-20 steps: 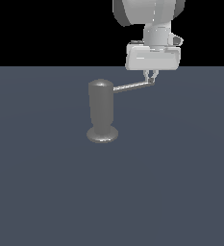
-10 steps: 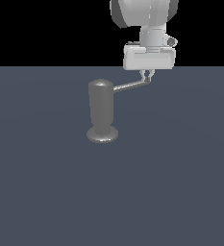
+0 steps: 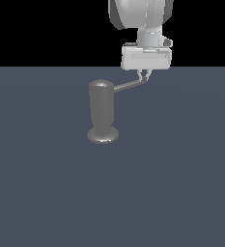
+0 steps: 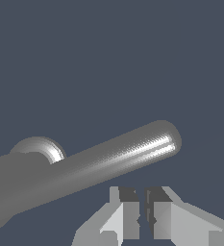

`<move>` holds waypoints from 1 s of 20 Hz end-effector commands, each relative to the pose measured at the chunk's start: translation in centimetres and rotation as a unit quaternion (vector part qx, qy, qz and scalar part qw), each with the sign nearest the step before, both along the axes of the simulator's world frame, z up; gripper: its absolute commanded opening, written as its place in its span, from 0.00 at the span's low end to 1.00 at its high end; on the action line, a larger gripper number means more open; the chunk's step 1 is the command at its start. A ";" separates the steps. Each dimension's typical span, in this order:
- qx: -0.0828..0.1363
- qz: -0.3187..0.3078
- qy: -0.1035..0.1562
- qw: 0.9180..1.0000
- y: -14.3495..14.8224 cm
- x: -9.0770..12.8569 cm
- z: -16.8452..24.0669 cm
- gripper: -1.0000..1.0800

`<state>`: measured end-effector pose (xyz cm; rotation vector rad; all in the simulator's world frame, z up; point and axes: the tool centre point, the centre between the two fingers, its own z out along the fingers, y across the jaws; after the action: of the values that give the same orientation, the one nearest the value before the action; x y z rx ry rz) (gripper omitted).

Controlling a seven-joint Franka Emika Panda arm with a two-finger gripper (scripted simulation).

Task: Turn on the faucet by rotating a designated handle.

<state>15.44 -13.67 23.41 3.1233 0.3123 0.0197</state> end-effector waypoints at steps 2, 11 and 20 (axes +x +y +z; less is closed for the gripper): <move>0.002 0.003 0.003 1.000 0.9 0.9 -0.8 0.00; 0.002 0.002 0.004 1.000 1.3 2.5 -1.0 0.00; 0.001 0.000 0.005 1.000 1.7 3.9 -1.1 0.00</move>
<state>19.07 -12.05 23.38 3.1258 0.3167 0.0157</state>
